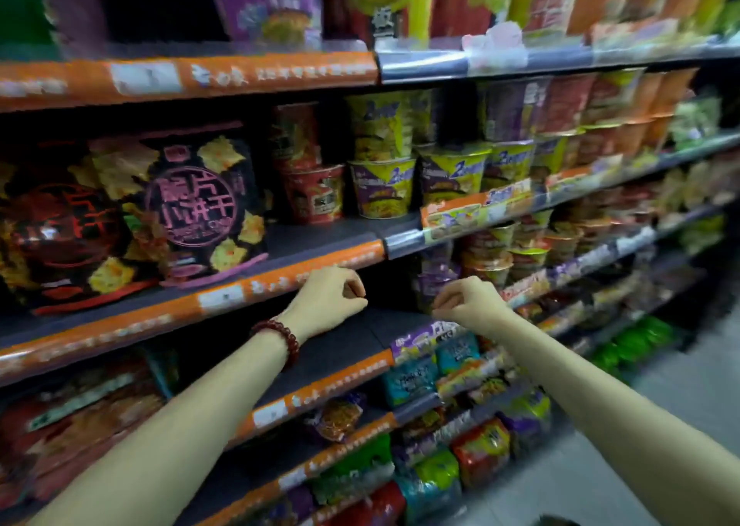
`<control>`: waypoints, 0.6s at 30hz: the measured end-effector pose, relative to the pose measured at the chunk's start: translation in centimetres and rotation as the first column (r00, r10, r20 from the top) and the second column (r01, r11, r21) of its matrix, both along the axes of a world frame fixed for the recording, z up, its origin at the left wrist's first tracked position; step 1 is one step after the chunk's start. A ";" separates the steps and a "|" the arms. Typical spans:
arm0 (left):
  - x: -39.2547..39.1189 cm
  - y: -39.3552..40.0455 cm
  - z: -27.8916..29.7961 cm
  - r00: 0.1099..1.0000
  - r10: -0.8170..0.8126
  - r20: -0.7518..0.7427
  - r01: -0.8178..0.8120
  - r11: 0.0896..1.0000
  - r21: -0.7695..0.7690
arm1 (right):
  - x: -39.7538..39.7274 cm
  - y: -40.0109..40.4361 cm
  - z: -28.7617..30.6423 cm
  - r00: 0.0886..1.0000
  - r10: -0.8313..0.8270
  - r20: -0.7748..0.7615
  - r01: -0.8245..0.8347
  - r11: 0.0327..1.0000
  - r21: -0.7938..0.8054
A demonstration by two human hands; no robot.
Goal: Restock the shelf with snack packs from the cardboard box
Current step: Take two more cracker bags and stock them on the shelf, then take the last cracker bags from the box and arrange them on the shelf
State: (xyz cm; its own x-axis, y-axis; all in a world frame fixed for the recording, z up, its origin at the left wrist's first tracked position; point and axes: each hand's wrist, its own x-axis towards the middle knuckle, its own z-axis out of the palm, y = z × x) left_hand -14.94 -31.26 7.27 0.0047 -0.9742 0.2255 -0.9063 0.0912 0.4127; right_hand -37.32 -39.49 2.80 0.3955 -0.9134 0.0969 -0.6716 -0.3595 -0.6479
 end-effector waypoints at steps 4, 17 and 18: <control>-6.9 -4.3 -2.9 0.987 -0.161 0.018 0.158 0.979 0.129 | -7.4 0.0 -3.8 0.986 -0.162 -0.030 0.165 0.979 0.118; -27.1 -13.2 -20.3 0.746 -0.666 -0.017 0.603 0.664 0.441 | -24.3 6.3 -21.1 0.658 -0.748 -0.084 0.719 0.592 0.363; -28.4 -13.1 -22.4 0.727 -0.687 -0.024 0.616 0.636 0.464 | -25.1 7.1 -23.1 0.624 -0.777 -0.084 0.739 0.552 0.387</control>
